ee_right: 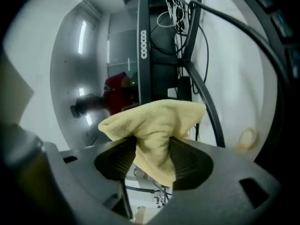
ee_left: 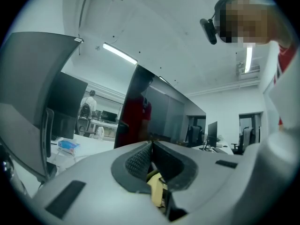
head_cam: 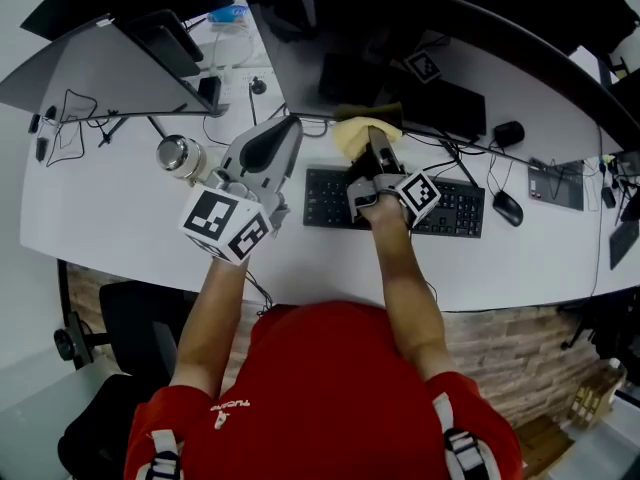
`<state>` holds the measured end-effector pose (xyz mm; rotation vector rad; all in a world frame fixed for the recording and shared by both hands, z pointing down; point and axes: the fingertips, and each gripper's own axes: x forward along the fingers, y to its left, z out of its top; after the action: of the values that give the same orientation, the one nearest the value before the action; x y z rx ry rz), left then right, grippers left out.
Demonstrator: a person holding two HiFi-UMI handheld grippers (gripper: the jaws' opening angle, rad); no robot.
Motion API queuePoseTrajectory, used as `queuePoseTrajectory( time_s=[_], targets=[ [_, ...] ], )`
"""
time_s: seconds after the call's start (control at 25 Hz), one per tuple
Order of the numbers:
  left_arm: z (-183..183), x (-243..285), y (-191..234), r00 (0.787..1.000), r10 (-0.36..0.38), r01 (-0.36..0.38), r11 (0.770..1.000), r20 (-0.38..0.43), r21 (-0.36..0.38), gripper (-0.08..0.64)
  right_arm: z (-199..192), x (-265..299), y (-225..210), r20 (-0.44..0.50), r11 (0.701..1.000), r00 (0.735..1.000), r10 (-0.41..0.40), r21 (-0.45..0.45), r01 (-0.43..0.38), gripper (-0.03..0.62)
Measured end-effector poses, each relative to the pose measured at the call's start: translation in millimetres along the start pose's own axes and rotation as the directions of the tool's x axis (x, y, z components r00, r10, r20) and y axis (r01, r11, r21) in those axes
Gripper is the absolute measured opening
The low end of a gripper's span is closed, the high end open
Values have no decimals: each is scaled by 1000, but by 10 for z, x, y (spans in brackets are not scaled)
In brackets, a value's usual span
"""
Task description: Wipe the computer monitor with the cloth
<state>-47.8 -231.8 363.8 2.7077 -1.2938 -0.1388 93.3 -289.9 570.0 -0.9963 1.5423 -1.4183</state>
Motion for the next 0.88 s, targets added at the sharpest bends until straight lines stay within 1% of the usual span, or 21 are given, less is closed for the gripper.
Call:
queuePoseTrajectory(
  time_s=[0.24,0.4,0.48,0.64,0.76,0.84,0.88],
  targets=[
    [21,-250,236,999,52,-52,999,8,-2,11,-460,246,11,-42,999,999,22,37,-20,212],
    [21,-402,339,997,79,-79,997,14,-6,11,-698,363,17,-39,996,998,46,84,-42,212],
    [39,-459,373,995,96,-96,995,-1,-7,11,-814,421,7,-42,994,998,55,101,-51,212],
    [48,-552,444,995,101,-101,995,14,-3,11,-1046,544,-1,-55,989,996,69,131,-61,212],
    [42,-649,501,992,124,-124,992,7,-6,11,-1205,617,10,-52,983,995,87,164,-77,212],
    [30,-708,545,991,134,-134,991,12,-8,11,-1304,663,10,-62,984,994,88,164,-76,212],
    [37,-731,564,990,141,-141,990,10,-8,11,-1355,690,13,-75,987,994,82,146,-70,212]
  ],
)
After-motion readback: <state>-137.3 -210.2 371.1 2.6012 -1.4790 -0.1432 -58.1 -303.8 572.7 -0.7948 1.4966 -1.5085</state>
